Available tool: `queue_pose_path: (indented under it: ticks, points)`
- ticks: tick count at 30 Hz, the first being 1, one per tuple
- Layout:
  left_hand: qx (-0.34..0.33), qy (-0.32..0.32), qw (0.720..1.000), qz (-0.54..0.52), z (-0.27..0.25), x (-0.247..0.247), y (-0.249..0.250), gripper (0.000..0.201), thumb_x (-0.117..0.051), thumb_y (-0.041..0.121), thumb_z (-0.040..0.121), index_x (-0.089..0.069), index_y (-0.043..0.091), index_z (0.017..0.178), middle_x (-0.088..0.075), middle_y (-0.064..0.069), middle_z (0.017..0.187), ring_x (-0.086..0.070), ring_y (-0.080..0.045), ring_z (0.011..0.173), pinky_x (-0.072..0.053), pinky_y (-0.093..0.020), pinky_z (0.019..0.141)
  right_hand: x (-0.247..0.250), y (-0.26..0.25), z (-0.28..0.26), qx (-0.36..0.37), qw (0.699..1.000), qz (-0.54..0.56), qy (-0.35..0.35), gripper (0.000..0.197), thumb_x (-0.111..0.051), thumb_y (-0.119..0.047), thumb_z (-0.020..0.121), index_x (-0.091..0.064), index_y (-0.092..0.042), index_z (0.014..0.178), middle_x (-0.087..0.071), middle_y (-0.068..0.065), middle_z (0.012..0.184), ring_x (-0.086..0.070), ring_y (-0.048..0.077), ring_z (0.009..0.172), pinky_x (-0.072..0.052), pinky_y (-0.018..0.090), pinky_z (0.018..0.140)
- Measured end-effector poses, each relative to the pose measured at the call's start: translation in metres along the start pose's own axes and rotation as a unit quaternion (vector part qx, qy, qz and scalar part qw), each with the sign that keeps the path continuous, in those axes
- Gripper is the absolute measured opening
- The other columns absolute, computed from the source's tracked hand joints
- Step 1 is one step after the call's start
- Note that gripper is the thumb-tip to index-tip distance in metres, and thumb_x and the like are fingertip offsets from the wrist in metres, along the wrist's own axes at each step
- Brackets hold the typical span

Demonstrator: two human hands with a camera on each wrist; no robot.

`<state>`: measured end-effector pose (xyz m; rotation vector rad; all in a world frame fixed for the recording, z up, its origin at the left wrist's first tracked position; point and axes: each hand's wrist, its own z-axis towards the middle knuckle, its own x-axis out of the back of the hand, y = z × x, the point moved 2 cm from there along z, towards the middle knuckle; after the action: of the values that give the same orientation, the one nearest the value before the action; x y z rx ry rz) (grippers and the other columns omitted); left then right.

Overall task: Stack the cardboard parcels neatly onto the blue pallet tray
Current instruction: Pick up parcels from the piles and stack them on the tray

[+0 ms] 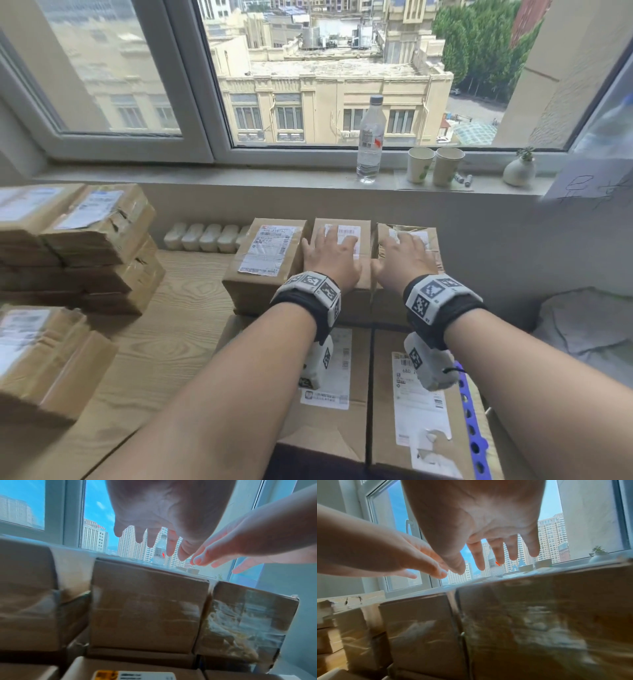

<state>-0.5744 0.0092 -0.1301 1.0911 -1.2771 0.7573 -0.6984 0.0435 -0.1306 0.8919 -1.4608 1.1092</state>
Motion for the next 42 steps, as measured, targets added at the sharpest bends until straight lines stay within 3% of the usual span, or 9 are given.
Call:
queue_pose_path:
  ticks: [8,12,18,22,31,42]
  points:
    - [0.028,0.040,0.999,-0.003,-0.047,0.029,-0.081,0.050,-0.044,0.034,0.097,-0.039,0.026,0.145,-0.018,-0.010,0.160,-0.013,-0.028,0.148,-0.014,-0.051,0.119,-0.001,-0.085,-0.036,0.075,0.997,-0.011,-0.002,0.048,-0.047,-0.037,0.094,-0.045,-0.022,0.139,-0.042,0.008,0.144,-0.035,0.029,0.135,-0.035,0.046,0.109]
    - [0.053,0.055,0.997,-0.002,-0.084,0.039,-0.142,0.057,-0.050,0.034,0.093,-0.036,0.026,0.147,-0.025,-0.010,0.156,-0.026,-0.028,0.141,-0.027,-0.046,0.113,-0.011,-0.145,-0.065,0.101,0.995,0.003,-0.020,0.046,-0.045,-0.036,0.093,-0.047,-0.022,0.136,-0.045,0.007,0.140,-0.039,0.028,0.130,-0.039,0.046,0.104]
    - [0.111,0.062,0.992,-0.019,-0.148,0.056,-0.245,0.055,-0.051,0.035,0.091,-0.040,0.025,0.145,-0.040,-0.008,0.145,-0.037,-0.028,0.133,-0.033,-0.045,0.109,-0.030,-0.246,-0.109,0.151,0.987,0.012,-0.058,0.047,-0.045,-0.037,0.093,-0.046,-0.021,0.137,-0.047,0.009,0.139,-0.043,0.029,0.128,-0.039,0.042,0.103]
    - [0.148,0.071,0.986,-0.020,-0.189,0.072,-0.315,0.055,-0.051,0.034,0.092,-0.041,0.024,0.145,-0.038,-0.007,0.145,-0.037,-0.030,0.132,-0.036,-0.046,0.107,-0.044,-0.318,-0.140,0.187,0.980,0.022,-0.062,0.050,-0.046,-0.036,0.096,-0.040,-0.022,0.143,-0.040,0.005,0.148,-0.034,0.026,0.137,-0.036,0.042,0.105]
    - [0.192,0.097,0.976,-0.017,-0.269,0.097,-0.445,0.051,-0.048,0.037,0.095,-0.042,0.025,0.143,-0.036,-0.009,0.148,-0.037,-0.031,0.132,-0.036,-0.045,0.107,-0.072,-0.452,-0.184,0.238,0.969,0.044,-0.059,0.046,-0.048,-0.037,0.094,-0.049,-0.020,0.137,-0.049,0.008,0.139,-0.044,0.027,0.129,-0.040,0.041,0.103]
    - [0.259,0.117,0.958,-0.044,-0.293,0.122,-0.555,0.049,-0.048,0.031,0.095,-0.042,0.026,0.143,-0.037,-0.006,0.147,-0.035,-0.028,0.134,-0.036,-0.045,0.107,-0.090,-0.573,-0.181,0.297,0.953,0.029,-0.058,0.043,-0.048,-0.038,0.095,-0.050,-0.022,0.134,-0.049,0.008,0.136,-0.046,0.028,0.123,-0.044,0.044,0.100]
